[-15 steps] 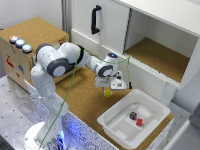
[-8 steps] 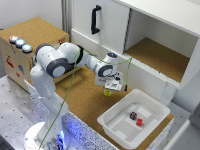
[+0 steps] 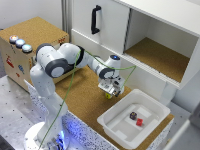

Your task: Rotate the yellow block 90 degrees to the right

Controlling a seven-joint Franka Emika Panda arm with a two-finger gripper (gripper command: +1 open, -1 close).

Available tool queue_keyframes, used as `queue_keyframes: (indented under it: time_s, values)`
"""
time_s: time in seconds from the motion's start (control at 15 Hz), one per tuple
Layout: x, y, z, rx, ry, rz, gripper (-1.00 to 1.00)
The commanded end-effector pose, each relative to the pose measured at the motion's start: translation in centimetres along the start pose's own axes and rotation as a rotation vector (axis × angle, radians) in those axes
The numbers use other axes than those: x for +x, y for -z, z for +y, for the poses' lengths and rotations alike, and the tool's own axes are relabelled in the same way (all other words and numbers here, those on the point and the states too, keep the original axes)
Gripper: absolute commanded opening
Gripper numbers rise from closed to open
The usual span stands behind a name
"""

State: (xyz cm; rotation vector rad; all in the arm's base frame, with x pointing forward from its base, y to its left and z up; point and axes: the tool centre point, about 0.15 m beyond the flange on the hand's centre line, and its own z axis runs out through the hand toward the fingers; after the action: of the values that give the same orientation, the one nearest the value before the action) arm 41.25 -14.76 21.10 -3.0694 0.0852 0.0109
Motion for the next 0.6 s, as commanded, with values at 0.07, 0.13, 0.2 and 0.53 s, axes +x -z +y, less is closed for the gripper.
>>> queue_keyframes:
  time_s: [0.07, 0.13, 0.2, 0.53]
  values:
    - [3.2, 0.9, 0.7, 0.035, -0.010, -0.078, 1.00]
    - [3.1, 1.4, 0.7, 0.028, -0.001, -0.073, 1.00]
    - [3.0, 2.0, 0.8, 0.032, 0.003, -0.065, 1.00]
    - [1.7, 7.0, 0.7, 0.029, 0.062, -0.012, 1.00]
